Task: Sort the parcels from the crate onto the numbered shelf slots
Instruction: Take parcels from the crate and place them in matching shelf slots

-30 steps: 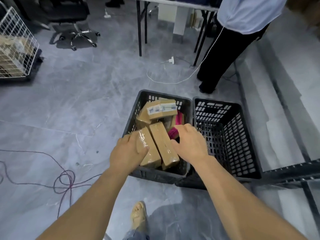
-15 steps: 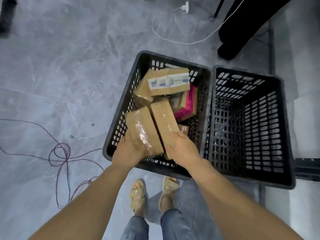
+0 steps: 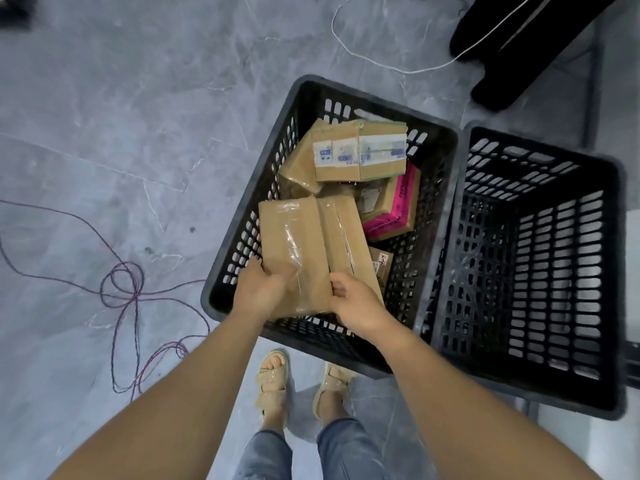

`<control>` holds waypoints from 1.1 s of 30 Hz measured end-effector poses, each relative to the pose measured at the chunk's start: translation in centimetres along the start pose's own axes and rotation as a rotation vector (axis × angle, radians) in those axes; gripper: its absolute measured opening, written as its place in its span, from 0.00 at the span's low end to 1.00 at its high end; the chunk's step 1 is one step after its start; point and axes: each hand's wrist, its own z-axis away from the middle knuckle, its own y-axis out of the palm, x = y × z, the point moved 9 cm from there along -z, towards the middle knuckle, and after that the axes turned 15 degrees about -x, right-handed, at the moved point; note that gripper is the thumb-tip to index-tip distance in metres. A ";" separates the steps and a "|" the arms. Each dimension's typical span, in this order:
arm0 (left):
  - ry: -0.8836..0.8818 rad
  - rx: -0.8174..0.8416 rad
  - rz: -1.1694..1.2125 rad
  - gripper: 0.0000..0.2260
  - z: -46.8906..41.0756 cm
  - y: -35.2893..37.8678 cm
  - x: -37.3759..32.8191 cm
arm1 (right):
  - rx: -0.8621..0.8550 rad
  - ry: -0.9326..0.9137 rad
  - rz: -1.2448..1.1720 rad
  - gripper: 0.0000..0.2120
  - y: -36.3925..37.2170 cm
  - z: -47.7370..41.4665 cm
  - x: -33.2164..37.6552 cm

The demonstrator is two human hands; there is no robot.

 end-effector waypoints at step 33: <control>0.245 0.294 0.520 0.30 10.5 -14.3 -17.3 | -0.355 -0.412 -0.383 0.28 -17.1 14.8 22.0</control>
